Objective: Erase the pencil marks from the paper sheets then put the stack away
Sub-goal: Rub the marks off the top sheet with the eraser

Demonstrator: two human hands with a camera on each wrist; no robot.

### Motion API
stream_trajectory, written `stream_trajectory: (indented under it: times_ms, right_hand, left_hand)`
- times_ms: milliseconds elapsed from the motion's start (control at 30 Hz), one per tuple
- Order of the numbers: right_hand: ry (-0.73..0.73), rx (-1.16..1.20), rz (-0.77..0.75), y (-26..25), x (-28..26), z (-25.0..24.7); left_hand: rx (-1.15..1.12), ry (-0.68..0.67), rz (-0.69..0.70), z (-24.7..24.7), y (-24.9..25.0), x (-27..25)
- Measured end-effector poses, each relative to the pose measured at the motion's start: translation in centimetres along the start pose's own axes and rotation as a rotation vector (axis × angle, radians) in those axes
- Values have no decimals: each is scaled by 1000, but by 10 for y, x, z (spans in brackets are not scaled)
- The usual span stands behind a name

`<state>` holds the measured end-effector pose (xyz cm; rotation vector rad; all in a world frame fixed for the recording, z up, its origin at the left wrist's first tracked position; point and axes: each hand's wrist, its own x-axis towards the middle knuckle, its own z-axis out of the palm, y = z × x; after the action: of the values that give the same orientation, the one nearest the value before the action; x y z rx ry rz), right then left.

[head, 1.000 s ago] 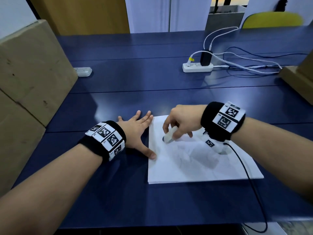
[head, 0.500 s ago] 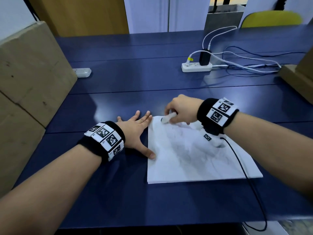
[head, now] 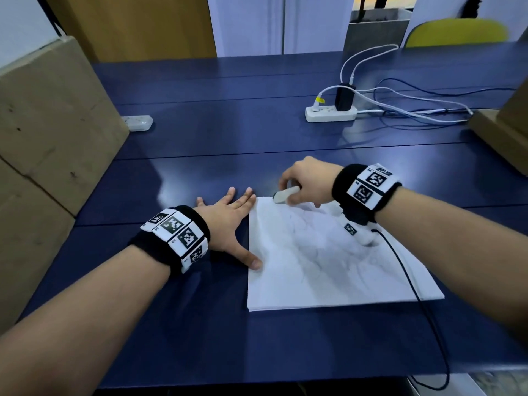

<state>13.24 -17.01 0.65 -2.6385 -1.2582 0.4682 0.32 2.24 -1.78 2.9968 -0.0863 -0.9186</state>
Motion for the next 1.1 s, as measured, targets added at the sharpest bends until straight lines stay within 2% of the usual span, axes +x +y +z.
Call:
stream_trajectory:
  times_ms: [67,167,200,333,400,467,567,600,733,800,900,1033,1100]
  right_hand:
    - [-90,26,-43,-1,-10,2]
    - [-334,55,-125,-13,-24,6]
    - [-341,43,-128,-15,-22,6]
    - [-59,-34,-2,-5,2,0]
    - [-4,-27,5,-2,5,-1]
    - [-70,0,-33,-2,-2,0]
    - [-317,55,-102,-12,-18,3]
    - [-334,53,-110,-13,-18,4]
    - [-60,-14,-8,-3,1,0]
    - [-9,-8,14,0,4,0]
    - [-45,18,-19,-1,-5,4]
    - [-296,66,-96,-10,-22,6]
    - [-245,36,-84,-9,-17,5]
  left_hand:
    - [1,0,0,0,0,0]
    - [0,0,2,1,-1,1]
    - [1,-1,2,1,-1,1]
    - [-5,8,4,-1,0,0]
    - [-17,21,0,-1,1,-1]
    - [-18,44,-3,-2,2,-1]
    - [-7,85,-4,-3,3,-1]
    - [-3,105,0,-4,4,-1]
    - [19,157,11,-3,4,-1]
    - [33,162,9,-3,3,-1]
    - [49,165,14,-2,3,-1]
    - [57,155,25,-3,3,-1]
    - [58,155,27,-4,5,0]
